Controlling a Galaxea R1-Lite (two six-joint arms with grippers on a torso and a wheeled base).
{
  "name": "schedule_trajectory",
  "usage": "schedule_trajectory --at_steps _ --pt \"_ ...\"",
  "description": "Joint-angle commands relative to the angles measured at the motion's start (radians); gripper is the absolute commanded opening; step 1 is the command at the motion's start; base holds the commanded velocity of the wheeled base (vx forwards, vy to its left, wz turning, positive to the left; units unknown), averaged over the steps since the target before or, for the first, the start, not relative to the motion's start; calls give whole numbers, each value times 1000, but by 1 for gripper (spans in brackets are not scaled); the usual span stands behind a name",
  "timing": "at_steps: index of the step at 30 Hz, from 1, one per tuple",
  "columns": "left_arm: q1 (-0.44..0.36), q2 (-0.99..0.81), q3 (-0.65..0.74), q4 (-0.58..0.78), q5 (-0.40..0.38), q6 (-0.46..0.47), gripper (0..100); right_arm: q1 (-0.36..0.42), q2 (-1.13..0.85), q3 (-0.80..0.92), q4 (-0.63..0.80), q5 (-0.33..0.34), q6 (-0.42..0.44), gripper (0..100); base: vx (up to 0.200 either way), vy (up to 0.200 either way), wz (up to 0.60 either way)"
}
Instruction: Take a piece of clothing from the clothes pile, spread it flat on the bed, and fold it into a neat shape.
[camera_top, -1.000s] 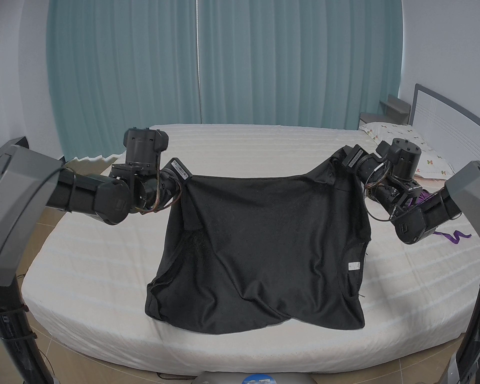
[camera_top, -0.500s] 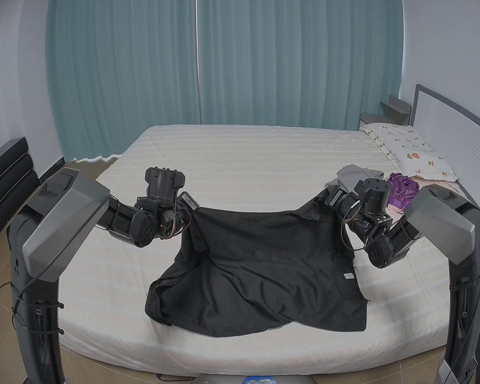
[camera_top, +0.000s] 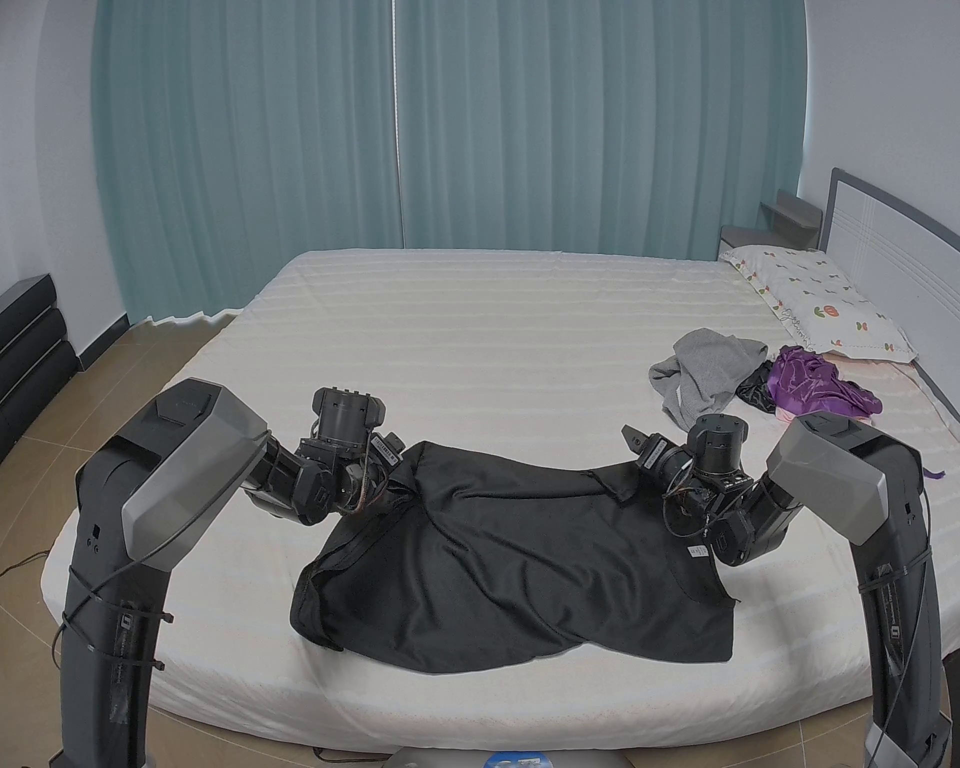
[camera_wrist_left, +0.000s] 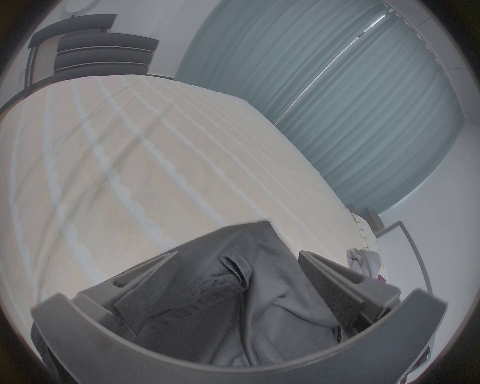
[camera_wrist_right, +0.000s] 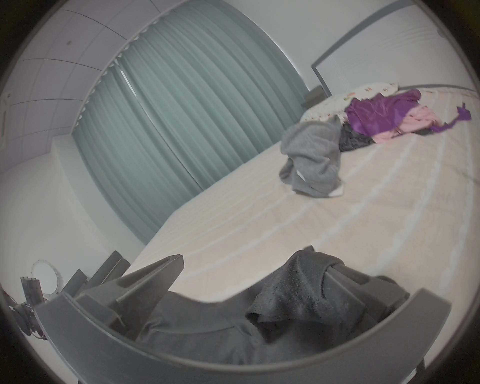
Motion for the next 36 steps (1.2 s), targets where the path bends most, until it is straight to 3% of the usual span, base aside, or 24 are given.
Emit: schedule_trajectory --at_steps 1,4,7,11,18,24,29,36 --pt "35 15 -21 -48 76 -28 100 -33 -21 -8 13 -5 16 100 0 0 0" --pt "69 6 -25 -134 101 -36 100 -67 -73 -46 -5 -6 64 100 0 0 0" --pt "84 -2 -19 -134 96 -36 100 -77 -91 -72 3 -8 144 100 0 0 0" --pt "87 3 24 -128 82 -35 100 -73 -76 -9 125 4 134 100 0 0 0" --pt "83 -106 223 -123 -57 -39 100 -67 -99 80 251 121 139 100 0 0 0" --pt "83 -250 443 -135 -137 -51 100 -94 -206 123 299 142 147 100 0 0 0" --pt "77 -329 578 -169 -163 -127 100 -108 -251 167 352 145 147 100 0 0 0" --pt "78 -365 748 -324 -268 -228 100 -103 -305 249 420 147 147 100 0 0 0"
